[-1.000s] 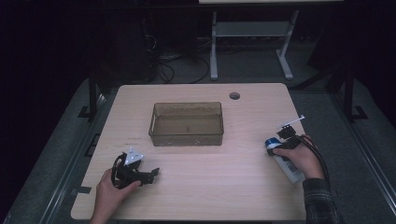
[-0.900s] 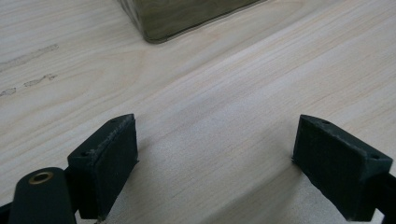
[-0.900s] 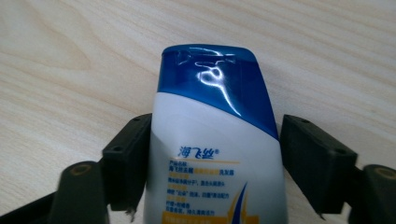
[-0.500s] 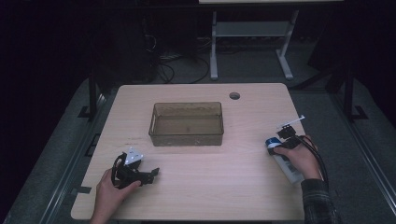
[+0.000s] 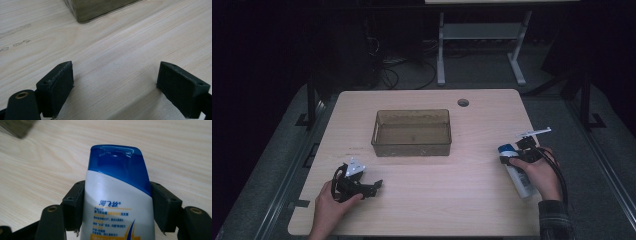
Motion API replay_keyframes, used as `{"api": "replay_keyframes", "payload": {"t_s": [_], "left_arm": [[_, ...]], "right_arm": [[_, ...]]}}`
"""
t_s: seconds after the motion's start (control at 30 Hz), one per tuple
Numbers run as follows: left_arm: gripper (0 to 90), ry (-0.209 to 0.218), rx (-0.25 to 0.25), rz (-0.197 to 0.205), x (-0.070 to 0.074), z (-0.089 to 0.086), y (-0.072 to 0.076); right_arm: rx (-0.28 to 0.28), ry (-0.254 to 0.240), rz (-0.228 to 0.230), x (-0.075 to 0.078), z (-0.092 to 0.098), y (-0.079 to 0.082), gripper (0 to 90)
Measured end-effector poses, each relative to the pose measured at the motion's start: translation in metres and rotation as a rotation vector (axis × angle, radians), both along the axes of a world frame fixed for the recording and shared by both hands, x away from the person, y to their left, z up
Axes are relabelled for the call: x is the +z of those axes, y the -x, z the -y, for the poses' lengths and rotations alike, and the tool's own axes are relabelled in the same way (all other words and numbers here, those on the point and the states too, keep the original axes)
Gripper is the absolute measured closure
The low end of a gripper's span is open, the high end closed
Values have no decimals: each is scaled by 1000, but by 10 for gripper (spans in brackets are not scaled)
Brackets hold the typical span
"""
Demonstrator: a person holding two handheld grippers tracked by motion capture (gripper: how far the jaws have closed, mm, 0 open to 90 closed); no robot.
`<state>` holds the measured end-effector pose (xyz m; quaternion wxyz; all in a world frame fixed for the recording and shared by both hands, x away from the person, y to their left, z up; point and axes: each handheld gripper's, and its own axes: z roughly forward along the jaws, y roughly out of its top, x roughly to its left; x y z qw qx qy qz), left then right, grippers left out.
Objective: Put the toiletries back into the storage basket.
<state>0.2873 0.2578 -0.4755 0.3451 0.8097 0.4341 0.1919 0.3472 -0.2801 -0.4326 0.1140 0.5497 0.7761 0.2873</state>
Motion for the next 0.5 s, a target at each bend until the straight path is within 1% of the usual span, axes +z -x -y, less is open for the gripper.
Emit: {"api": "replay_keyframes", "payload": {"t_s": [0.03,0.07,0.1,0.13,0.17,0.2,0.23,0.27,0.3,0.33,0.37,0.4,0.47,0.5], "left_arm": [[126,0,0,0,0,0,0],[126,0,0,0,0,0,0],[126,0,0,0,0,0,0],[126,0,0,0,0,0,0],[126,0,0,0,0,0,0],[126,0,0,0,0,0,0],[126,0,0,0,0,0,0],[126,-1,0,0,0,0,0],[126,0,0,0,0,0,0],[126,0,0,0,0,0,0],[126,0,0,0,0,0,0],[126,0,0,0,0,0,0],[126,0,0,0,0,0,0],[126,0,0,0,0,0,0]], "right_arm": [[0,0,0,0,0,0,352],[3,-4,25,2,1,2,352],[-1,-8,37,3,2,5,352],[-1,-21,75,7,4,11,353],[-3,-29,87,9,4,14,353],[-3,-29,87,9,4,14,353],[-1,-34,102,10,5,16,353],[-9,-42,133,12,7,22,353],[-9,-42,133,12,7,22,353],[-11,-58,161,12,9,28,354],[-11,-58,161,12,9,28,354],[-7,-72,185,12,11,33,354],[-11,-91,217,13,14,39,354],[-11,-91,217,13,14,39,354]]}}
